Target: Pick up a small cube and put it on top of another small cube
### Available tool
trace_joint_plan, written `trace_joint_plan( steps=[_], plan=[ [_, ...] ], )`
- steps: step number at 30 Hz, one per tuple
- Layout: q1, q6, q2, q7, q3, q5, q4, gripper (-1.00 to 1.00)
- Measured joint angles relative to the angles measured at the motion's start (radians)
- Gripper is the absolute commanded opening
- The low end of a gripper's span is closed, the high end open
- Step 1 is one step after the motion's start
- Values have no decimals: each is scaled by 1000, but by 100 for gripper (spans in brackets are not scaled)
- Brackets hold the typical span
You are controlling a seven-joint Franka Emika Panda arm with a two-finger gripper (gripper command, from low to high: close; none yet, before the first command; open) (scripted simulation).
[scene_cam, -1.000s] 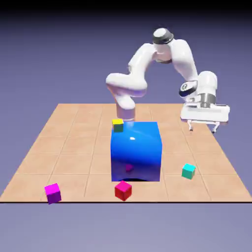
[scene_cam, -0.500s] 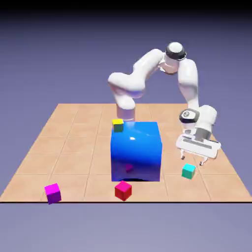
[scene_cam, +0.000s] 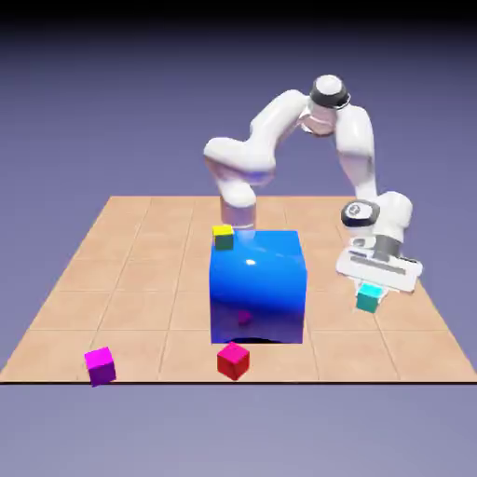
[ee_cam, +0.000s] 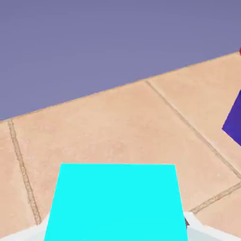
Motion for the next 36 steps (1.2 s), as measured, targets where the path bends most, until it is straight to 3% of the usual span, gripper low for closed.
trace_joint_plan(
  steps=[16, 36],
  plan=[
    [-267, 181, 114, -695, -31, 158, 54, -100],
    [-930, 287, 152, -1565, 62, 884, 210, -100]
  ],
)
